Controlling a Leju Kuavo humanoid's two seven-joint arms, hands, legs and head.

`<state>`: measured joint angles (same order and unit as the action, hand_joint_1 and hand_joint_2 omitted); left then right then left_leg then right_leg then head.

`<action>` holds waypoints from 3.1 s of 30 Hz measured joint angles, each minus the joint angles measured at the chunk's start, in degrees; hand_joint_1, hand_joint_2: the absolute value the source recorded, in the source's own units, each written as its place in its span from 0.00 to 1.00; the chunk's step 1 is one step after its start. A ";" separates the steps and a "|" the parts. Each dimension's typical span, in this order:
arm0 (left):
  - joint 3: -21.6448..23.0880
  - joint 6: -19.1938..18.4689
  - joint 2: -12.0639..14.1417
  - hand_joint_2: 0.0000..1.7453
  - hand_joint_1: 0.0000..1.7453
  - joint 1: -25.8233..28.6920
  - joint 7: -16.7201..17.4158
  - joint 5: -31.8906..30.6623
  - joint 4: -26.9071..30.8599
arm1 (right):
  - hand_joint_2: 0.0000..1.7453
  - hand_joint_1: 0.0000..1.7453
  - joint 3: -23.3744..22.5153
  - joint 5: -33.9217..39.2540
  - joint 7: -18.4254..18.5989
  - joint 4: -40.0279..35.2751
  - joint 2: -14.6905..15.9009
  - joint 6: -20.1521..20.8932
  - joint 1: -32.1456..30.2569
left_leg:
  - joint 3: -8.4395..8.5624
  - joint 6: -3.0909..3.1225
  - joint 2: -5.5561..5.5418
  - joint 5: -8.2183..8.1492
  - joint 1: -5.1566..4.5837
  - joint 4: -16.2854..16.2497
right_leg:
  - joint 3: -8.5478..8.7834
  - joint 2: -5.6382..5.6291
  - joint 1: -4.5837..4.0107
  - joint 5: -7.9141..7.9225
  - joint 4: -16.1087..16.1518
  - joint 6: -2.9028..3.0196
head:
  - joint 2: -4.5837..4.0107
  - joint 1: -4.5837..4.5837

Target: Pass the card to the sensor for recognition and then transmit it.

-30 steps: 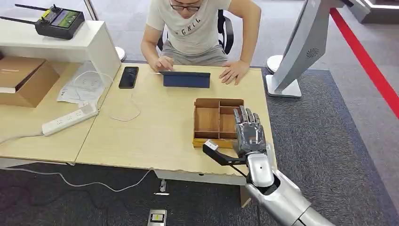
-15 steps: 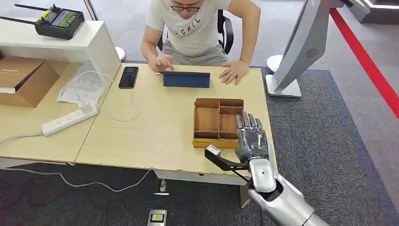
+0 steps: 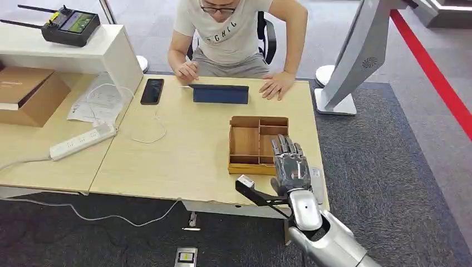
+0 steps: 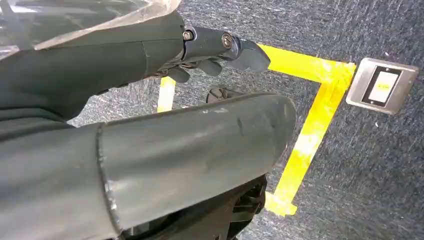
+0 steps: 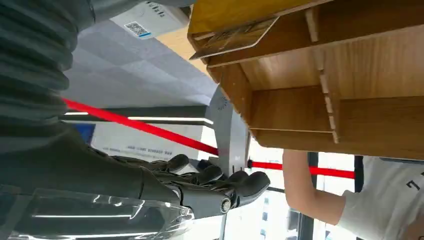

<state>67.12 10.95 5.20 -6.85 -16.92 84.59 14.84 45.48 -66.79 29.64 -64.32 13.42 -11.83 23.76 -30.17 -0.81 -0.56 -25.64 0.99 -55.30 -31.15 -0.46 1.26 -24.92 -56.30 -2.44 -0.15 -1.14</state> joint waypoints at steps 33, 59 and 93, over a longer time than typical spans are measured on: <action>0.46 -0.48 0.28 0.00 0.00 -0.10 0.20 -0.70 0.09 | 1.00 0.00 0.98 0.76 0.09 12.15 -1.42 -1.51 4.26 | 0.01 0.00 0.01 0.00 -0.01 -0.01 | 0.00 0.00 0.00 0.01 0.00 0.00 | 0.00 -0.02; 0.63 0.39 0.33 0.00 0.00 -0.11 0.98 0.11 0.13 | 1.00 0.00 1.00 0.28 -0.33 11.19 -1.51 -0.22 4.56 | 0.01 0.00 0.01 0.00 -0.01 -0.01 | 0.00 0.00 0.01 0.01 0.00 -0.01 | 0.00 -0.02; 0.85 0.42 0.33 0.00 0.00 -0.11 1.20 0.11 0.13 | 1.00 0.00 1.00 -0.09 0.66 8.41 -1.44 2.45 3.14 | 0.03 0.00 0.02 0.00 -0.01 -0.01 | 0.00 0.00 0.00 0.01 0.00 0.00 | 0.00 -0.02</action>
<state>67.98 11.37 5.53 -6.96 -15.72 84.70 14.97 46.49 -66.88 30.29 -55.91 11.98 -9.38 26.90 -30.14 -0.81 -0.53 -25.64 0.98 -55.30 -31.15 -0.46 1.27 -24.91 -56.29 -2.44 -0.15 -1.16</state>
